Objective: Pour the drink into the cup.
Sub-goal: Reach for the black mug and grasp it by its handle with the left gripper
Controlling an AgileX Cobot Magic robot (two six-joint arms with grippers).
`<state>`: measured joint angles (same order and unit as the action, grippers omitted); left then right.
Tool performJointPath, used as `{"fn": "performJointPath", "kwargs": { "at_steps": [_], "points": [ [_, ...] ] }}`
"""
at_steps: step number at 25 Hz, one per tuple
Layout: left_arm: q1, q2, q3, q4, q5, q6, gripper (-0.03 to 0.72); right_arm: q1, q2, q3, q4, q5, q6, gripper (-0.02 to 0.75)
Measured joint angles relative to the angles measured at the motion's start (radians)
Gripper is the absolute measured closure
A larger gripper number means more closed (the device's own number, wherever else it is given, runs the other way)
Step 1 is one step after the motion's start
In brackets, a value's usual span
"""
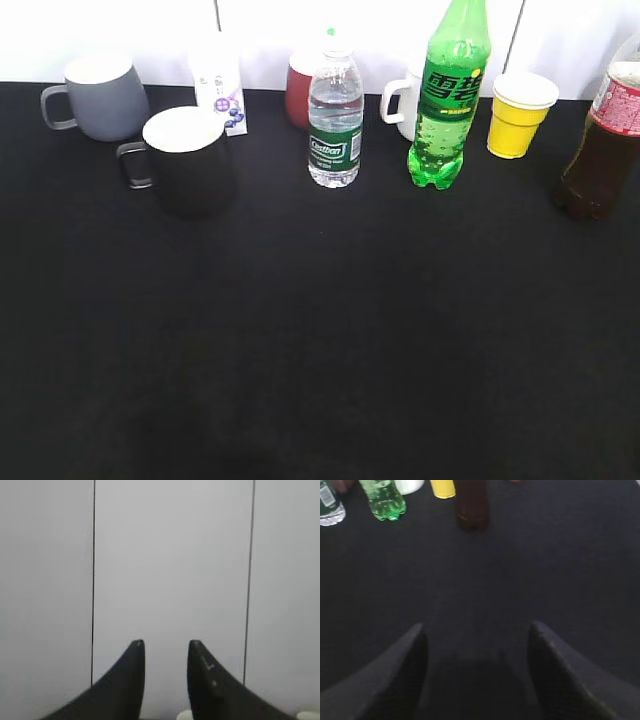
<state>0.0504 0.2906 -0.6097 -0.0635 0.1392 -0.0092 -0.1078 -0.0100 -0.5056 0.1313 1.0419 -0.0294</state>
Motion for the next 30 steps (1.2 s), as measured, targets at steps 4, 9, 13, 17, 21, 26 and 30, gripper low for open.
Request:
{"fn": "performJointPath", "kwargs": {
  "at_steps": [4,9,13,17,21,26,30],
  "points": [
    [-0.003,0.399,0.005,0.077,-0.286,0.0,0.462,0.0,0.0,0.0,0.005,0.0,0.0,0.258],
    [-0.159,0.656,0.25,0.16,-0.685,0.0,0.477,0.0,0.0,0.0,0.005,0.0,-0.001,0.258],
    [-0.192,0.962,0.296,0.195,-0.974,-0.001,0.48,0.0,0.0,0.0,0.005,0.0,-0.001,0.258],
    [-0.192,1.304,0.296,0.399,-1.212,-0.008,0.48,0.0,0.0,0.0,0.005,0.0,-0.001,0.258],
    [-0.192,1.516,0.296,0.369,-1.338,-0.009,0.425,0.0,0.0,0.0,0.005,0.0,-0.001,0.258],
    [-0.192,1.557,0.259,0.255,-1.342,-0.009,0.196,0.0,0.0,0.0,0.006,0.001,-0.002,0.258],
    [-0.192,1.614,0.162,0.265,-1.348,-0.02,0.191,0.0,0.0,0.0,0.007,0.001,-0.002,0.258]
  ]
}}
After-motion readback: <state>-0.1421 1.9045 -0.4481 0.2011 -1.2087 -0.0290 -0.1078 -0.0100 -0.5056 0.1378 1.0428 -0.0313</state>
